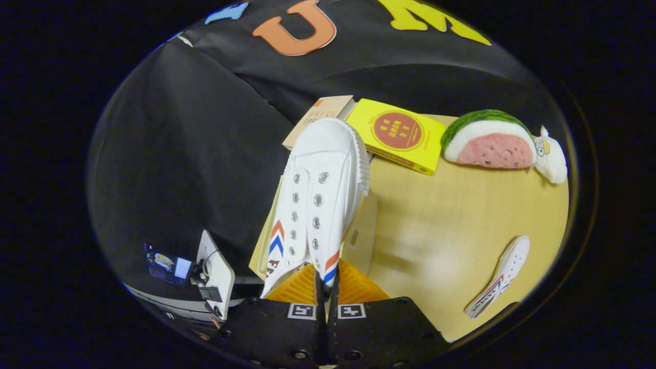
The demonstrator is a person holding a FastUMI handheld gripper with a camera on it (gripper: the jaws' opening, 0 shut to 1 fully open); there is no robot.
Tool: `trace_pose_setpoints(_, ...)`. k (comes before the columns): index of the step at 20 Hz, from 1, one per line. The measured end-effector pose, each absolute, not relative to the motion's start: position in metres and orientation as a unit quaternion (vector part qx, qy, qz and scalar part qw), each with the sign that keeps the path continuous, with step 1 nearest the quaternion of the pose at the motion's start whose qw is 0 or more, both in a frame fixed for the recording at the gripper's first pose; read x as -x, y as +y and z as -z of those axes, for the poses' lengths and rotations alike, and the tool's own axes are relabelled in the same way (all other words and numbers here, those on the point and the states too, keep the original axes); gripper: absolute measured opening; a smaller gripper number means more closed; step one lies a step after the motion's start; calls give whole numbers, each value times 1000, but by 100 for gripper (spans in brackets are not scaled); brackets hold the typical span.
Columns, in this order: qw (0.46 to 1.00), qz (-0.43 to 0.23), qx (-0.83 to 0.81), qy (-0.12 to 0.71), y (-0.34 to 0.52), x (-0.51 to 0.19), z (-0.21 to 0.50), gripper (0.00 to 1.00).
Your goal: Open the storage box then place both shoes into the box .Put the left shoe in first, then the right shoe, with the right side of both shoes facing outward in a uniform manner.
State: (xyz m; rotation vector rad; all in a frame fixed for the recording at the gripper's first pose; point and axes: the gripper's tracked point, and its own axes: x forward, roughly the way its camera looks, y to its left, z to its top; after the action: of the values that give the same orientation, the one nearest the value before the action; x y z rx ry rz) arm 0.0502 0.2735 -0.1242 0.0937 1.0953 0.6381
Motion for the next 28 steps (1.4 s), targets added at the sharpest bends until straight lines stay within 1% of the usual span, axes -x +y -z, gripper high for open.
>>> trace_pose_setpoints(4,787,-293,-32,542,341,-54,160,0)
trace_pose_setpoints(7,776,-283,-5,564,367,-46,200,0)
trace_pose_setpoints(10,774,-251,-1,582,381,-48,229,0)
trace_pose_setpoints(16,763,-221,26,608,397,-50,279,0)
trace_pose_setpoints(18,764,-202,29,612,401,-56,290,0)
trace_pose_setpoints(22,752,-191,98,623,400,-61,312,1)
trace_pose_setpoints(25,755,-194,91,620,400,-57,314,5)
trace_pose_setpoints(27,746,-201,82,630,394,-46,311,16)
trace_pose_setpoints(28,746,-207,74,628,391,-41,298,23)
